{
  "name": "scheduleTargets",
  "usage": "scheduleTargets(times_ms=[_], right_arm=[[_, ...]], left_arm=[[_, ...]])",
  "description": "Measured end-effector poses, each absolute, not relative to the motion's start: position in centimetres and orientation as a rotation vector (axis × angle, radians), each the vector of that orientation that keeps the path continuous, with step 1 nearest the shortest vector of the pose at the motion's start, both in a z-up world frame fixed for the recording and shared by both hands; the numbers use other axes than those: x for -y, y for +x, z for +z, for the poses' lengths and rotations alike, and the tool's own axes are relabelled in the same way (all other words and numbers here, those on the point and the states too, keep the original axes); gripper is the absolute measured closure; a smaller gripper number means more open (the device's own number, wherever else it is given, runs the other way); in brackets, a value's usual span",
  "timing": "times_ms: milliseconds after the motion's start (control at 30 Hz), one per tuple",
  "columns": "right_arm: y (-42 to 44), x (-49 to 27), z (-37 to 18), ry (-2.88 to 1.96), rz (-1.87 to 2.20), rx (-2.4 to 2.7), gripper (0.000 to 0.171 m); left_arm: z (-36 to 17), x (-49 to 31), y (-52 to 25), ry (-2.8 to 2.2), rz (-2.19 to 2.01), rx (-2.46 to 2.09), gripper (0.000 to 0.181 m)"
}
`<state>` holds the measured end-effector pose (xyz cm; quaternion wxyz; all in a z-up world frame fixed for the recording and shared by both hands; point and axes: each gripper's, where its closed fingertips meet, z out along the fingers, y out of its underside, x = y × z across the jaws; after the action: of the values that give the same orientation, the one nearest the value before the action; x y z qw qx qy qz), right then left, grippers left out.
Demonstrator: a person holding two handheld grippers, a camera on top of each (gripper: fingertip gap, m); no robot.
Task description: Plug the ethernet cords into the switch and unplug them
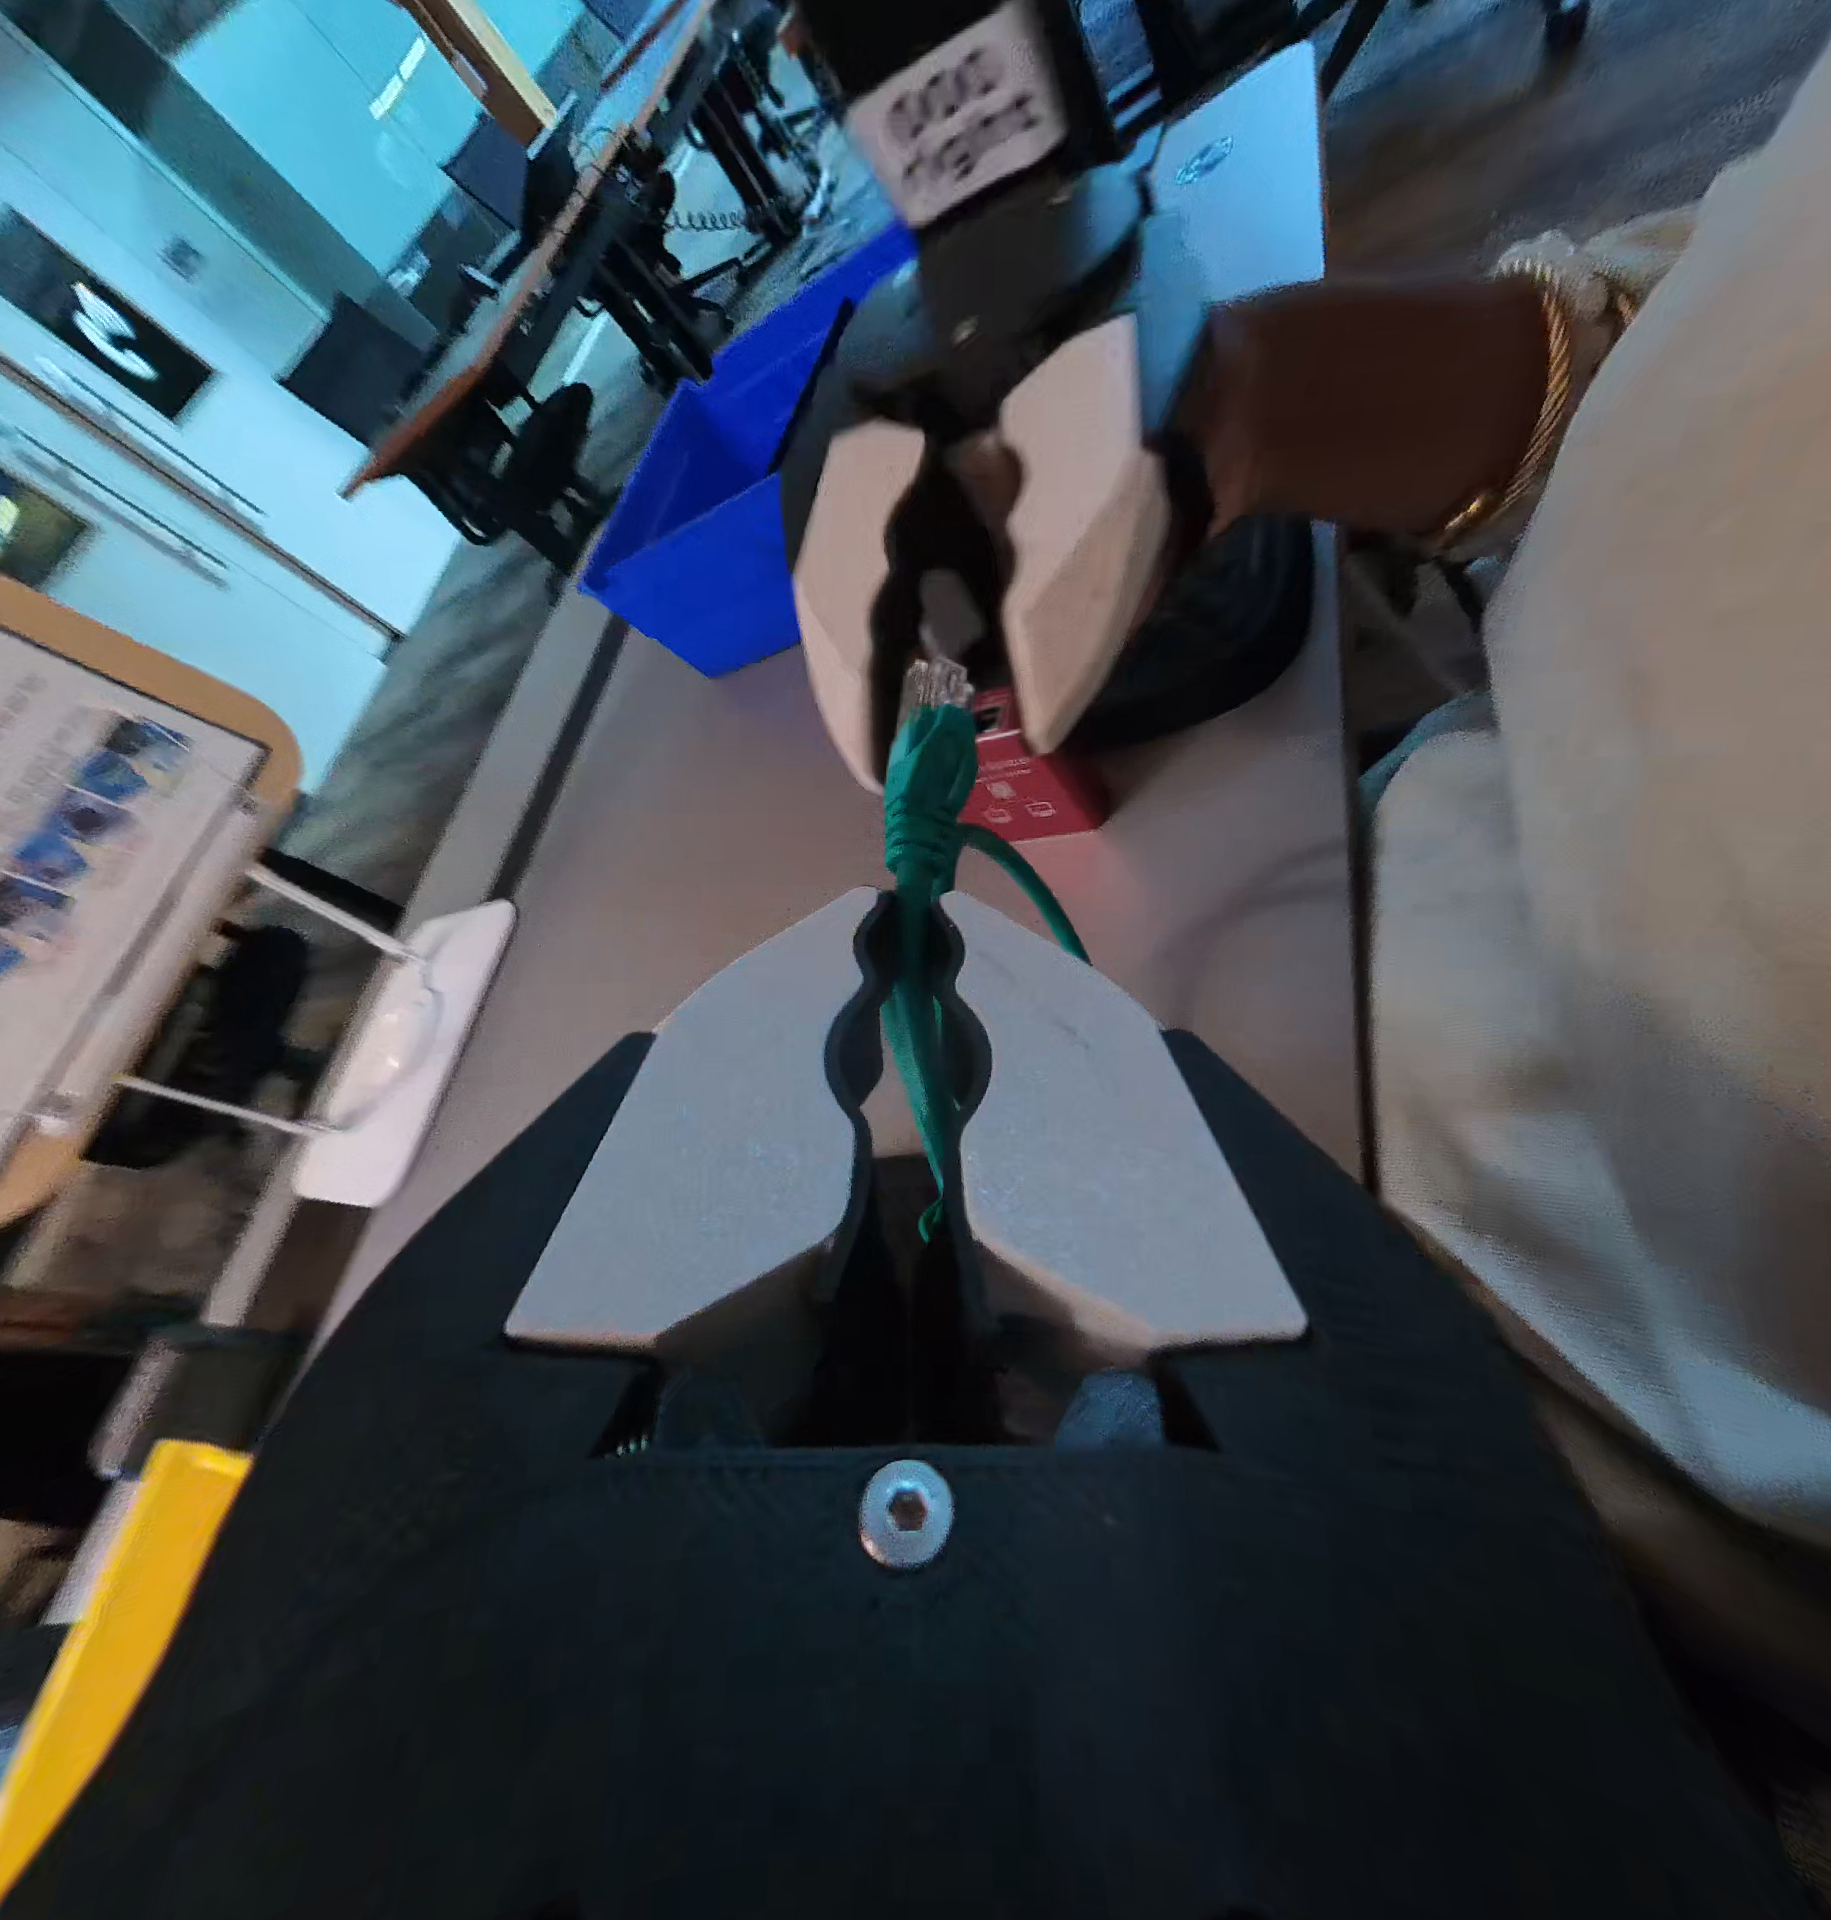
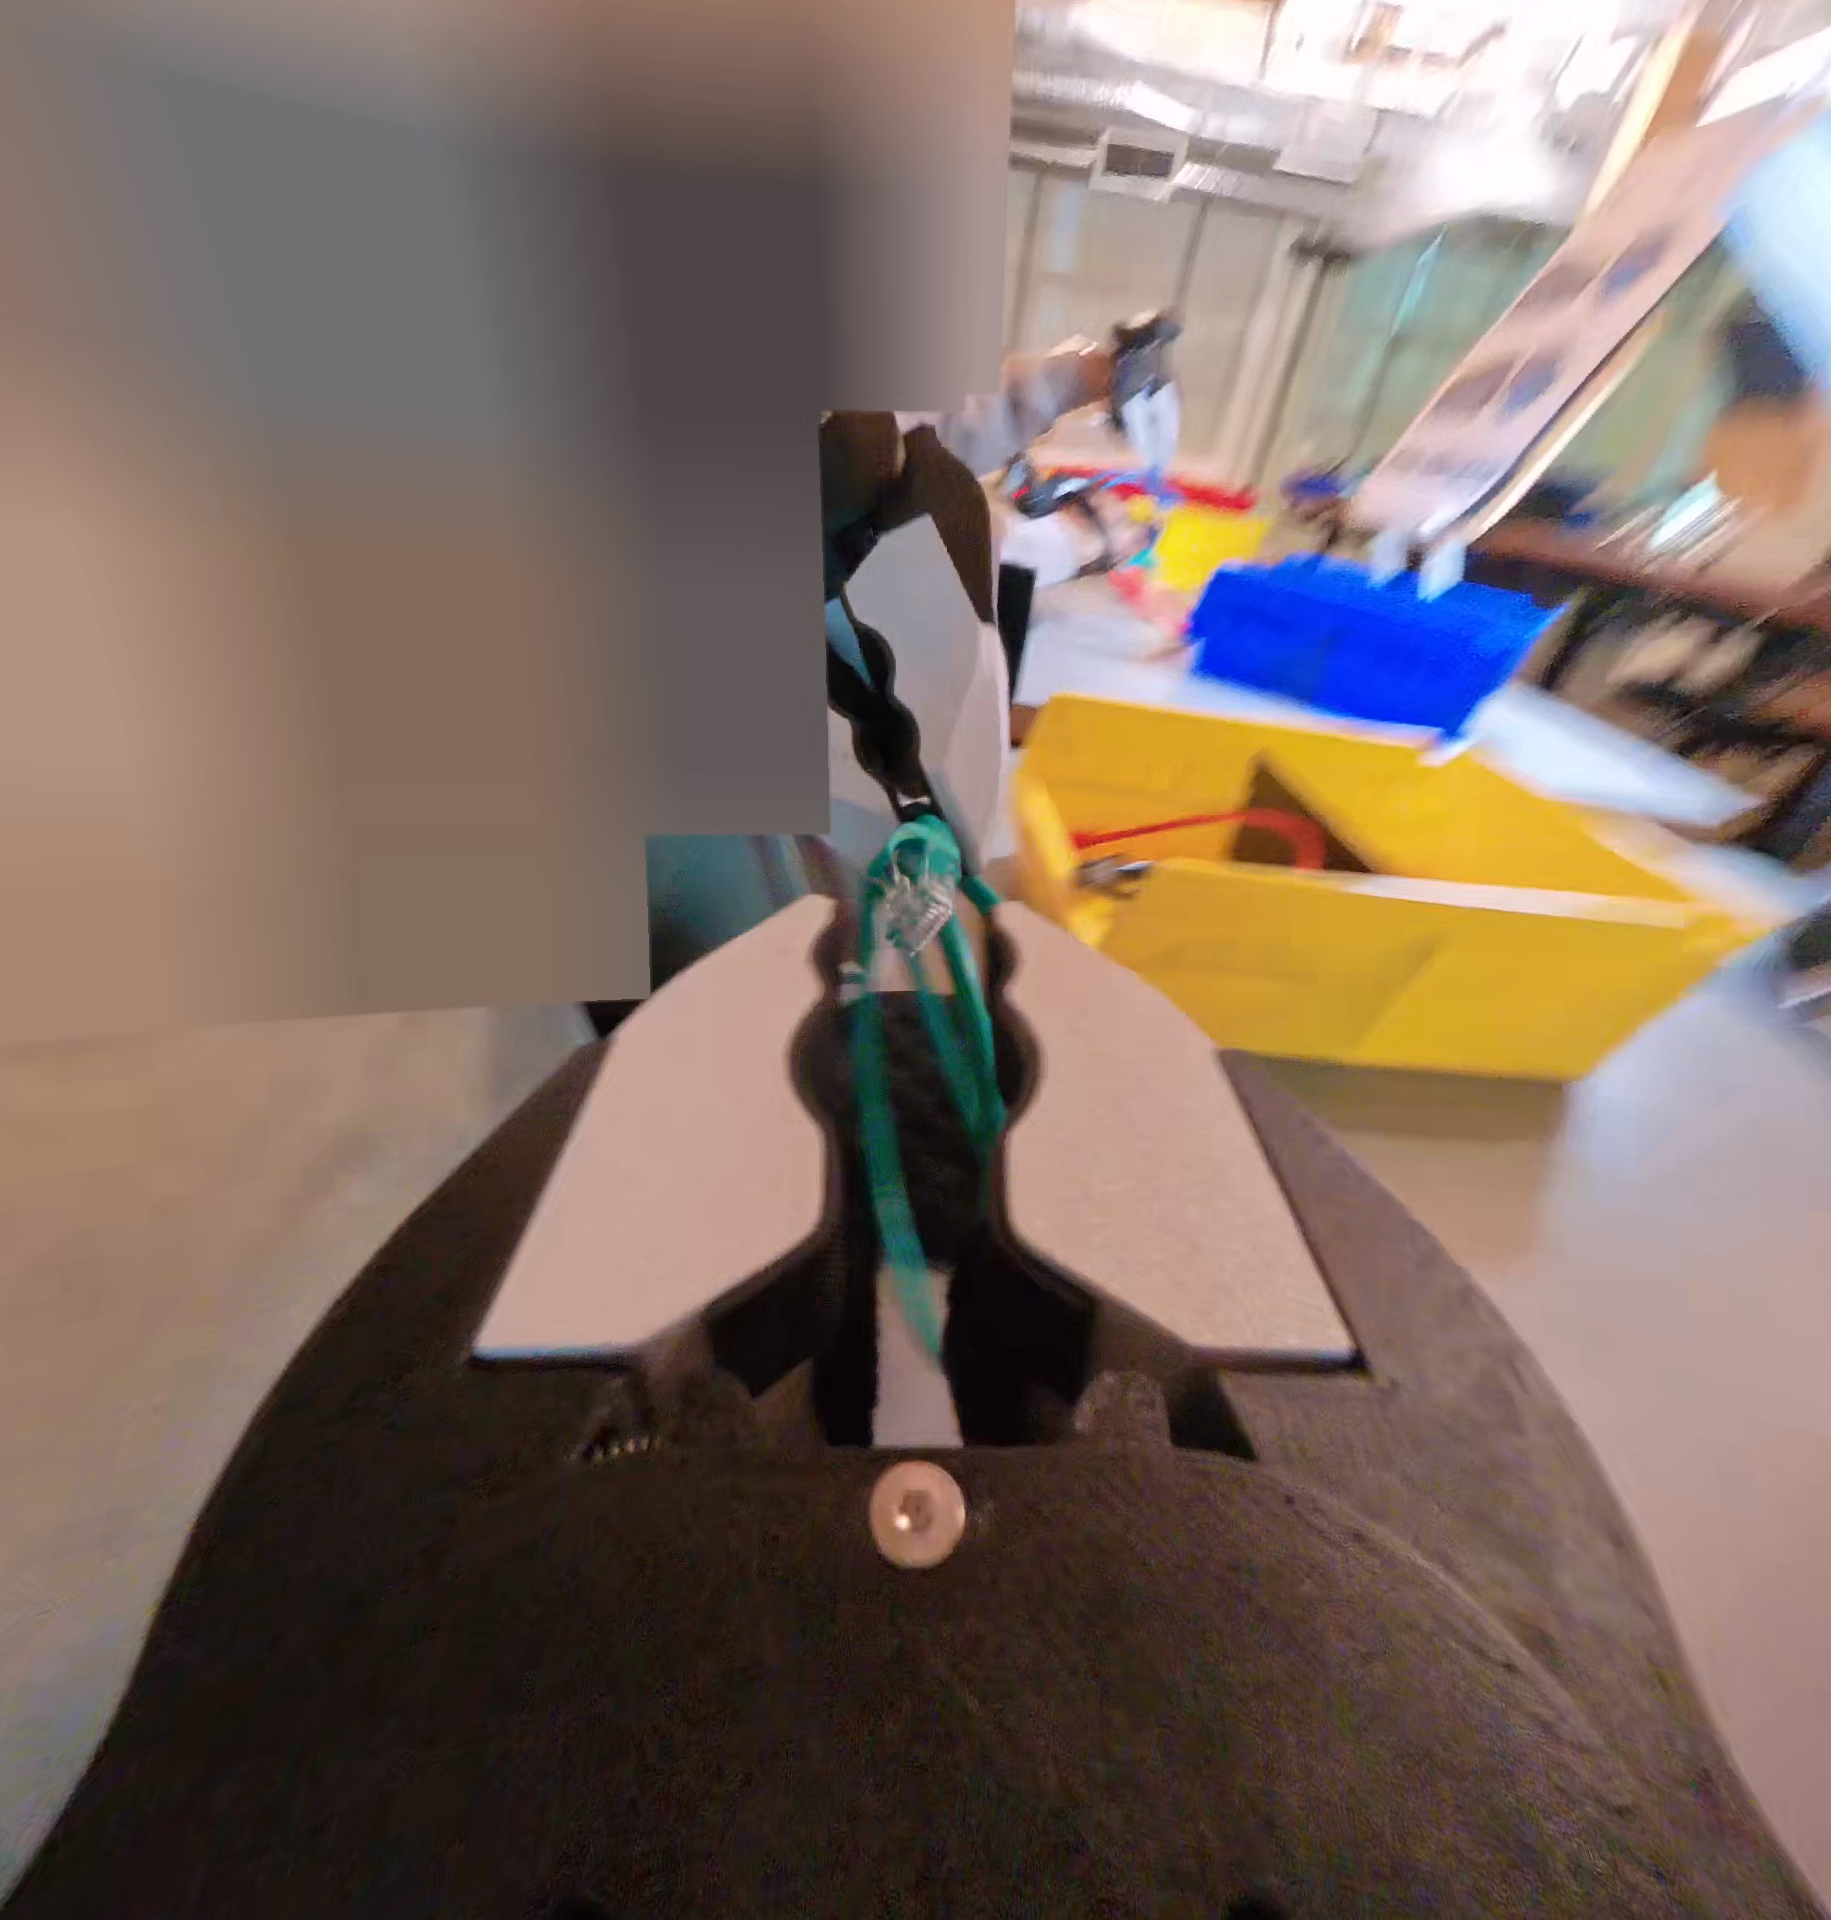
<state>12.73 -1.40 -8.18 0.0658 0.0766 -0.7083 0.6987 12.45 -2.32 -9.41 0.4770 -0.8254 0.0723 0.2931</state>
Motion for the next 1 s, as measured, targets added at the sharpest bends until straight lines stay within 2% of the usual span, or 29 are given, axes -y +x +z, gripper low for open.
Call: scheduleTargets(times_ms=[33, 100, 233, 267, 400, 500, 600, 667, 833, 1000], right_arm=[[12.7, 1.3, -8.0, 0.34, 1.979, 2.024, 0.134], [13.0, 1.4, -7.9, 0.541, 1.712, 1.828, 0.133], [13.7, 2.3, -8.5, 0.637, 1.571, 1.826, 0.14], [13.9, 2.4, -8.6, 0.656, 1.573, 1.826, 0.156], [14.0, 2.2, -8.3, 0.611, 1.71, 1.876, 0.158], [13.7, 1.4, -7.7, 0.535, 1.888, 1.884, 0.158], [13.2, 1.0, -7.3, 0.464, 1.995, 1.888, 0.158], [13.1, 1.1, -7.4, 0.437, 2.017, 1.906, 0.158], [13.3, 1.1, -7.3, 0.448, 2.038, 1.894, 0.158], [14.0, 1.2, -7.4, 0.497, 2.081, 1.907, 0.158]], left_arm=[[-9.5, 2.5, 12.5, -2.024, 0.67, -0.143, 0.176], [-9.9, 2.6, 12.9, -2.037, 0.552, -0.102, 0.176], [-10.2, 2.2, 13.9, -2.043, 0.426, -0.107, 0.176], [-10.4, 2.1, 14.2, -2.049, 0.413, -0.12, 0.176], [-9.8, 1.7, 14.3, -1.983, 0.451, -0.182, 0.175], [-7.6, 1.5, 13.1, -1.802, 0.659, -0.218, 0.144], [-6.5, 1.3, 13.9, -1.719, 0.637, -0.256, 0.125], [-6.8, 0.9, 14.4, -1.731, 0.586, -0.249, 0.127], [-8.3, 0.0, 14.0, -1.816, 0.568, -0.244, 0.156], [-7.3, -0.3, 14.5, -1.699, 0.421, -0.207, 0.17]])
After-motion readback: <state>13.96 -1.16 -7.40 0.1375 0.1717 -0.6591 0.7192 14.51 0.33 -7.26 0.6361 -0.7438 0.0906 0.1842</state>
